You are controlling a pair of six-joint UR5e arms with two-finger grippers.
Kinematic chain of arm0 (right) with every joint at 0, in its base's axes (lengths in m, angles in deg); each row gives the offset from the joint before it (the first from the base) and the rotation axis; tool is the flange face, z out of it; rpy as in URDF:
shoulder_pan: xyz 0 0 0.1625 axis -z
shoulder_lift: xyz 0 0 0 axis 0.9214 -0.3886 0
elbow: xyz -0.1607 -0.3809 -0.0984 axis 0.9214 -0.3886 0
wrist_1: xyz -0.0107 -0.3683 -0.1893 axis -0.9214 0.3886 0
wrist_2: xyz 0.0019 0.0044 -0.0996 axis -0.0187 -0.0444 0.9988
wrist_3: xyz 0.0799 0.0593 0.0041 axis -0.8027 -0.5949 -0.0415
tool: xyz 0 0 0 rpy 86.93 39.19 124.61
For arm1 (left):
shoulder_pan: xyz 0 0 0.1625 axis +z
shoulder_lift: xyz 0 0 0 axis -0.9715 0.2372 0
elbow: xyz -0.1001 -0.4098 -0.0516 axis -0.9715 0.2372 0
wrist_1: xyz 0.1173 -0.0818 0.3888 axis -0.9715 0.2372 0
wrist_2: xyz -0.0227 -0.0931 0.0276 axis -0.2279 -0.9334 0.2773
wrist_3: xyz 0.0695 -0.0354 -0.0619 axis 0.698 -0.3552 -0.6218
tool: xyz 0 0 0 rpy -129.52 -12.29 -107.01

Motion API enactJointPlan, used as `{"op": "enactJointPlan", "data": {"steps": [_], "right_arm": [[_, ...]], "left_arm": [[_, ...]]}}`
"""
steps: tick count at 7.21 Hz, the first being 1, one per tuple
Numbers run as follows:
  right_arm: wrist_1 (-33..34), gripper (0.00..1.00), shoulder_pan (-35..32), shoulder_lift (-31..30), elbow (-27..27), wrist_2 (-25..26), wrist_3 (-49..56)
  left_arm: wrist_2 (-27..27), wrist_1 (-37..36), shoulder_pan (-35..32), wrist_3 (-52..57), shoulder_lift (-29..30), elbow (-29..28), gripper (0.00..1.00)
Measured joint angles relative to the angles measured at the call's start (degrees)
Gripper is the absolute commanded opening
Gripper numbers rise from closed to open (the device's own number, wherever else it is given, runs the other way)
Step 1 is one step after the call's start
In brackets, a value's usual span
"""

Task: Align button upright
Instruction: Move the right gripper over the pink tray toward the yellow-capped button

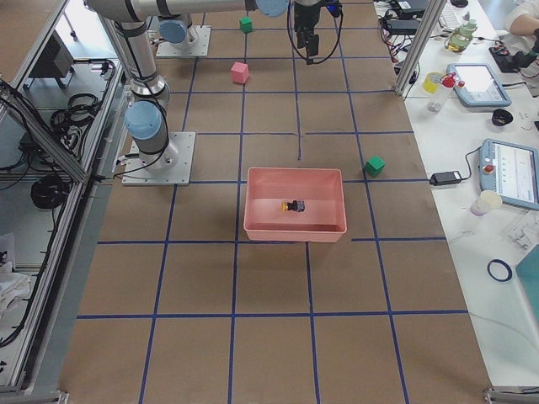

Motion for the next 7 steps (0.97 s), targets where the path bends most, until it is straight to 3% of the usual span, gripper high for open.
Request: {"op": "enactJointPlan", "data": {"steps": [5, 7], "right_arm": [[0.3, 1.00, 1.1, 0.4, 0.2, -0.9, -0.4], [0.3, 1.00, 7.7, 0.7, 0.6, -0.8, 0.2]], "left_arm": [[0.0, -0.3, 0.0, -0.1, 0.2, 0.0, 1.00], [0.0, -0.3, 0.0, -0.1, 0.2, -0.1, 1.00]]}}
